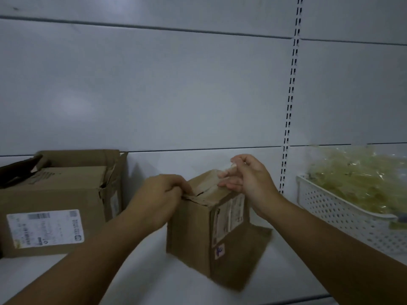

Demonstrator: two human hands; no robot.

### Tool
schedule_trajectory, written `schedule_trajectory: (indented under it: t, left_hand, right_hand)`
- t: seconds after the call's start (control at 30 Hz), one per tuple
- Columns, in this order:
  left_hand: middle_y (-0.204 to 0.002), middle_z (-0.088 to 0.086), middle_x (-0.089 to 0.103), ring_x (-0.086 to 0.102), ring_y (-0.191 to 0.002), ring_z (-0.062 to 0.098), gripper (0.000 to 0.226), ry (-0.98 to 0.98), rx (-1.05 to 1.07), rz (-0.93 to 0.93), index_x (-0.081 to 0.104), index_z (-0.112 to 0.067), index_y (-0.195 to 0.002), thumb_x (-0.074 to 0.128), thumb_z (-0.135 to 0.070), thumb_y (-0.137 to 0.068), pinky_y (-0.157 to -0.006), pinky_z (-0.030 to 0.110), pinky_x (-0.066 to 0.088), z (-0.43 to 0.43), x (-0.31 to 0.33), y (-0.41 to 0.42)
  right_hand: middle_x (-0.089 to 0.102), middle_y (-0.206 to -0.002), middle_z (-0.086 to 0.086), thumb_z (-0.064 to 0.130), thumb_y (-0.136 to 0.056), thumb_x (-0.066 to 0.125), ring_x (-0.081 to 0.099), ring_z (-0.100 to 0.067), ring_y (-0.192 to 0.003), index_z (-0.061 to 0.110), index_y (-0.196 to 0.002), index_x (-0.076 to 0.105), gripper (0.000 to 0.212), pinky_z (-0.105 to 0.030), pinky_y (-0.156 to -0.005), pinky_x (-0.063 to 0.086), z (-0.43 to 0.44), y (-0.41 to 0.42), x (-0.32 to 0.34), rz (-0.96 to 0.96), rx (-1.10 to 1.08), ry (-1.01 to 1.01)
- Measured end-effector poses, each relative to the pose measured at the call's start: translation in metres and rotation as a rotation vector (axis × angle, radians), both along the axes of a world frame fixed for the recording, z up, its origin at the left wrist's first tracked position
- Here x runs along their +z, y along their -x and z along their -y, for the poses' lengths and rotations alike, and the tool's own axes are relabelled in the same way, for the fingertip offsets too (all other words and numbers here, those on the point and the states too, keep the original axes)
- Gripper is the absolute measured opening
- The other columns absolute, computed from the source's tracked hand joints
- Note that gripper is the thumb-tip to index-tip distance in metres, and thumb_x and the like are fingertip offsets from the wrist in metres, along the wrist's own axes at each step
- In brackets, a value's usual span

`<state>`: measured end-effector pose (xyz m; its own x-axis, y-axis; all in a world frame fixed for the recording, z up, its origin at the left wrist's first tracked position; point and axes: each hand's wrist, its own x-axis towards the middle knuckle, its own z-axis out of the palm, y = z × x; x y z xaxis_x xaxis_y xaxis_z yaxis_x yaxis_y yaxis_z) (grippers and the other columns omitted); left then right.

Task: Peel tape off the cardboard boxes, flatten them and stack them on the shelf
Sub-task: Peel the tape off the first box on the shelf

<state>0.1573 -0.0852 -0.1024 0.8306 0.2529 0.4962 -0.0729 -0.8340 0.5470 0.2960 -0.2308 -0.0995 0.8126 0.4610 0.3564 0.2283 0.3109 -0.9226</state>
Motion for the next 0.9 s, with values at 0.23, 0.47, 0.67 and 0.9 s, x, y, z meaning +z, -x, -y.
schedule_trajectory:
  t: [0.23,0.47,0.67,0.9]
  left_hand:
    - [-0.11,-0.023,0.041,0.04,-0.104,0.001,0.045,-0.33,0.053,-0.058,0.033,-0.042,-0.109,0.056,-0.059,-0.075,-0.104,0.033,0.03,0.026,-0.022,-0.014]
    - [-0.113,-0.025,0.052,0.054,-0.106,0.001,0.042,-0.213,-0.05,-0.34,0.049,-0.048,-0.114,0.065,-0.03,-0.079,-0.087,0.024,0.051,-0.021,0.005,0.003]
    - [-0.117,-0.003,0.06,0.056,-0.095,0.014,0.032,-0.3,0.327,-0.397,0.062,-0.029,-0.106,0.044,-0.01,-0.087,-0.079,0.032,0.051,-0.029,0.024,-0.017]
    - [-0.131,0.004,0.053,0.051,-0.11,0.022,0.036,-0.04,0.121,-0.226,0.047,-0.025,-0.13,0.033,-0.027,-0.097,-0.085,0.031,0.046,0.036,0.01,-0.083]
  right_hand:
    - [0.065,-0.103,-0.004,0.024,-0.099,0.04,0.067,-0.016,-0.079,0.021,-0.089,0.048,0.013,-0.029,-0.06,0.056,-0.007,-0.006,0.019,0.001,-0.097,-0.013]
    - [0.038,-0.045,0.003,0.017,-0.1,0.036,0.035,-0.008,-0.035,0.016,-0.082,0.044,0.02,-0.017,-0.039,0.035,0.018,-0.037,0.036,-0.199,-0.074,-0.321]
    - [0.056,-0.07,-0.005,0.026,-0.097,0.046,0.034,-0.005,-0.032,0.019,-0.09,0.045,0.01,-0.012,-0.034,0.022,0.045,-0.06,0.02,-0.207,-0.129,-0.111]
    - [0.073,-0.086,-0.001,0.039,-0.092,0.052,0.052,-0.006,-0.042,0.022,-0.095,0.059,0.018,-0.021,-0.043,0.039,0.037,-0.042,-0.016,0.184,0.042,0.52]
